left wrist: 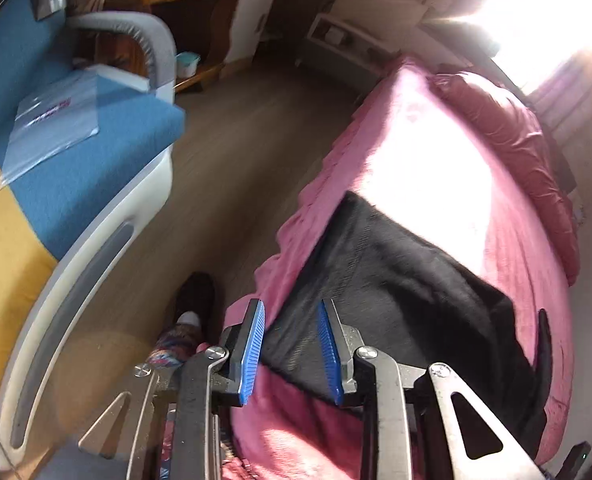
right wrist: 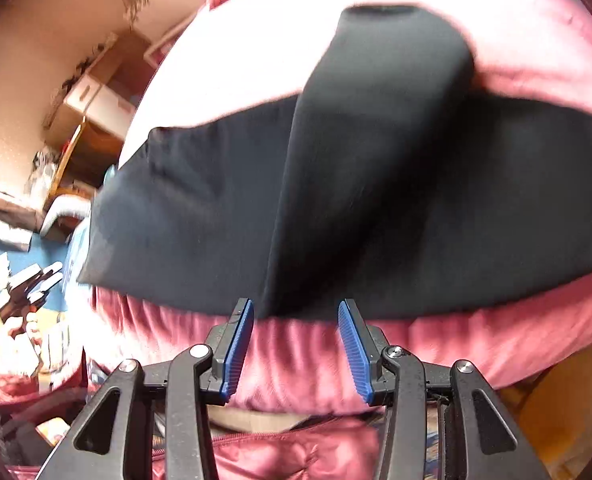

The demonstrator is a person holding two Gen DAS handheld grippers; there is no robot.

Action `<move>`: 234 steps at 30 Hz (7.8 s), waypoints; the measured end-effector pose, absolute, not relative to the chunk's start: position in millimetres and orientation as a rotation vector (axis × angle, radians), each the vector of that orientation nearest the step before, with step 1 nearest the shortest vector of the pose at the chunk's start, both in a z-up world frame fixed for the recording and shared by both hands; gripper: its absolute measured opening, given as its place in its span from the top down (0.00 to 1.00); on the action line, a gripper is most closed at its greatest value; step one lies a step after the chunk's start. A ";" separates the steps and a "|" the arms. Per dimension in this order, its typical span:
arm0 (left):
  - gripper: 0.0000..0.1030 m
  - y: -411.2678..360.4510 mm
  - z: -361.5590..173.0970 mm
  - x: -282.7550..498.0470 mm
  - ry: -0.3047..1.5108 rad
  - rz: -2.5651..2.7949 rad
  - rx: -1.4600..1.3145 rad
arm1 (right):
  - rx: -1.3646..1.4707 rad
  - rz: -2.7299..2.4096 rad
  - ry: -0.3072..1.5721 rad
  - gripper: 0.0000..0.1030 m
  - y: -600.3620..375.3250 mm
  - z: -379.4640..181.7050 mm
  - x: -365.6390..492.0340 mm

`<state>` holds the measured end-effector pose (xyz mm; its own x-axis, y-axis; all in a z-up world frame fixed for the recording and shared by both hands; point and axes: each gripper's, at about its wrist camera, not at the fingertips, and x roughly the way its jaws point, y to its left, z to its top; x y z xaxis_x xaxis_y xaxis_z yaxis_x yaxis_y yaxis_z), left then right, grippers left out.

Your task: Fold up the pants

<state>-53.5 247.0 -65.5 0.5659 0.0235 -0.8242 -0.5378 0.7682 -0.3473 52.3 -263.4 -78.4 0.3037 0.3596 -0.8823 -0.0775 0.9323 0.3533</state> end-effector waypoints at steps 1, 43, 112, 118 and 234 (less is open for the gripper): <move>0.73 234.1 -59.4 -46.7 0.905 0.299 -0.603 | 0.264 0.279 1.208 0.55 -264.8 -71.3 59.6; 0.73 -4.2 -122.3 33.1 1.221 -0.456 -0.246 | 0.717 -0.111 0.751 0.94 -474.6 3.3 95.2; 0.71 -3.8 -129.2 51.5 1.183 -0.395 -0.242 | 0.048 0.771 1.197 0.69 -84.6 -55.4 216.8; 0.72 15.2 -137.3 50.9 1.192 -0.392 -0.302 | 0.033 0.819 1.314 0.69 -42.5 -89.7 240.9; 0.73 5.2 -125.2 30.2 1.140 -0.288 -0.170 | 0.393 0.110 1.117 0.50 -280.3 -97.7 59.8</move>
<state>30.2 5.2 -125.2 0.3863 -0.3106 -0.8685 0.1386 0.9505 -0.2782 59.8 -280.3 -97.7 0.4408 0.2807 -0.8526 0.1088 0.9262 0.3611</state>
